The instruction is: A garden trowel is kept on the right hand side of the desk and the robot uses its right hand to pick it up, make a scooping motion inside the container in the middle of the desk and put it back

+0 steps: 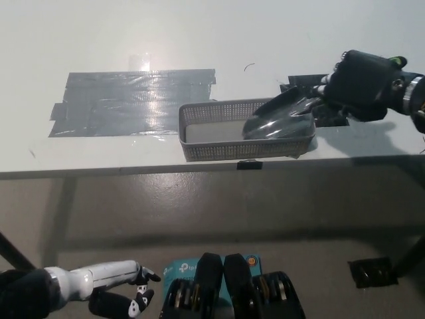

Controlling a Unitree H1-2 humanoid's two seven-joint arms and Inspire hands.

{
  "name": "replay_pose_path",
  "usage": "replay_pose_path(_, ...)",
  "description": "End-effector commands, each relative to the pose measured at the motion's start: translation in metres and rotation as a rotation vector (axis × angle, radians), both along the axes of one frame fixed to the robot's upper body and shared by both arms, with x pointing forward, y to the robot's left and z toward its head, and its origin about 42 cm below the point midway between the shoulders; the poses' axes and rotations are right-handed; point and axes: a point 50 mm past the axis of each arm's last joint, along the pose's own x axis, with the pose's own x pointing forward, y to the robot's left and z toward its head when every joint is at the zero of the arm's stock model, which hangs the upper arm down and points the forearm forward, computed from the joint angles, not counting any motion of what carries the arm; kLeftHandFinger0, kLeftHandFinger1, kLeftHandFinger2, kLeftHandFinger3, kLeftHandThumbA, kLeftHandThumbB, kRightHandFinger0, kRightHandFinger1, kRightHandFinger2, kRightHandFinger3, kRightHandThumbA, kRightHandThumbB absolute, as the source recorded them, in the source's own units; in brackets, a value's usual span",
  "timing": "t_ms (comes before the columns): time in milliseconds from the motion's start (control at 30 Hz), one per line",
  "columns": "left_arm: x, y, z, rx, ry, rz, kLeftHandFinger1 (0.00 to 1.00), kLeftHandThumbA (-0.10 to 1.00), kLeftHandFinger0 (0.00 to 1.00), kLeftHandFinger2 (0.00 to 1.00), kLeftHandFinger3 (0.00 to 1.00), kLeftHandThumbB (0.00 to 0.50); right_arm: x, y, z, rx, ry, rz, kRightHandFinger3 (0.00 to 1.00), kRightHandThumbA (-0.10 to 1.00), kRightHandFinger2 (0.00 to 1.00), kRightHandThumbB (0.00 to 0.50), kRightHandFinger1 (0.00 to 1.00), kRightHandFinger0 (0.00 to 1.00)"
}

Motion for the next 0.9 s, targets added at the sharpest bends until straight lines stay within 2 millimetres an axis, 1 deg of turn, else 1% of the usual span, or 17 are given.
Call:
replay_pose_path(0,0.002,-0.001,0.013,0.015,-0.032,-0.011,1.00,1.00,1.00,0.99,1.00,0.484,0.002,0.004,0.028,0.003,-0.093,-0.010,0.06,-0.10,0.38,0.000,0.00,0.00)
replay_pose_path(100,0.001,-0.002,0.012,0.019,-0.025,-0.011,1.00,1.00,1.00,1.00,1.00,0.496,0.002,0.012,0.018,-0.047,-0.072,-0.051,0.15,-0.09,0.40,0.003,0.02,0.00)
replay_pose_path(133,0.001,-0.002,0.011,0.020,-0.022,-0.009,1.00,1.00,1.00,1.00,1.00,0.499,0.002,0.014,0.016,-0.060,-0.066,-0.066,0.16,-0.08,0.41,0.000,0.03,0.00)
replay_pose_path(167,0.001,-0.002,0.011,0.021,-0.021,-0.010,1.00,1.00,1.00,1.00,1.00,0.499,0.001,0.013,0.015,-0.060,-0.065,-0.068,0.15,-0.08,0.41,0.000,0.03,0.00)
replay_pose_path(267,0.000,-0.004,0.012,0.007,-0.025,-0.019,1.00,1.00,1.00,0.98,1.00,0.499,0.001,0.018,-0.005,-0.039,-0.051,-0.041,0.12,-0.10,0.40,0.000,0.02,0.00)
replay_pose_path(333,-0.001,-0.006,0.012,0.000,-0.022,-0.026,1.00,1.00,1.00,0.99,1.00,0.493,-0.001,0.016,-0.013,-0.031,-0.050,-0.042,0.10,-0.10,0.41,0.001,0.03,0.00)
replay_pose_path(367,-0.001,-0.007,0.012,-0.007,-0.022,-0.030,1.00,1.00,1.00,1.00,1.00,0.480,0.002,0.022,-0.029,-0.029,-0.028,-0.036,0.17,-0.04,0.40,0.000,0.03,0.00)
replay_pose_path(400,-0.002,-0.008,0.013,-0.007,-0.020,-0.033,1.00,1.00,1.00,1.00,1.00,0.482,0.003,0.024,-0.033,-0.034,-0.026,-0.040,0.17,-0.02,0.40,0.000,0.02,0.00)
replay_pose_path(433,-0.003,-0.009,0.013,-0.002,-0.025,-0.039,1.00,1.00,1.00,0.99,1.00,0.481,0.002,0.029,-0.038,-0.039,-0.012,-0.052,0.21,-0.03,0.40,0.000,0.03,0.00)
replay_pose_path(500,-0.004,-0.010,0.012,0.002,-0.025,-0.047,1.00,1.00,1.00,0.99,1.00,0.451,0.000,0.041,-0.050,-0.038,-0.003,-0.051,0.20,-0.07,0.41,0.000,0.04,0.00)
replay_pose_path(567,-0.007,-0.011,0.011,-0.002,-0.020,-0.049,1.00,1.00,1.00,0.99,1.00,0.450,-0.004,0.047,-0.059,-0.048,0.004,-0.064,0.23,-0.04,0.42,0.000,0.04,0.00)
replay_pose_path(600,-0.006,-0.011,0.010,-0.001,-0.015,-0.044,1.00,1.00,1.00,0.99,1.00,0.465,-0.004,0.059,-0.068,-0.052,0.031,-0.090,0.34,0.02,0.43,0.000,0.04,0.00)
replay_pose_path(667,-0.006,-0.012,0.009,-0.002,-0.012,-0.045,1.00,1.00,1.00,0.98,1.00,0.486,-0.004,0.067,-0.074,-0.048,0.056,-0.103,0.45,0.02,0.45,0.000,0.05,0.00)
replay_pose_path(733,-0.006,-0.014,0.009,-0.002,-0.011,-0.052,1.00,1.00,1.00,0.97,1.00,0.500,-0.002,0.078,-0.079,0.003,0.100,-0.131,0.40,-0.06,0.40,0.000,0.01,0.00)
replay_pose_path(800,-0.006,-0.013,0.009,-0.001,-0.012,-0.052,1.00,1.00,1.00,0.97,1.00,0.499,-0.001,0.083,-0.081,0.026,0.107,-0.141,0.40,-0.06,0.39,0.000,0.01,0.00)
replay_pose_path(833,-0.006,-0.014,0.009,-0.008,-0.005,-0.058,1.00,1.00,1.00,0.99,1.00,0.471,0.001,0.091,-0.080,0.046,0.131,-0.159,0.55,-0.09,0.43,0.000,0.05,0.00)
replay_pose_path(867,-0.005,-0.015,0.009,-0.007,-0.003,-0.059,1.00,1.00,1.00,1.00,1.00,0.478,0.002,0.094,-0.080,0.071,0.134,-0.165,0.44,-0.09,0.37,0.000,0.01,0.00)
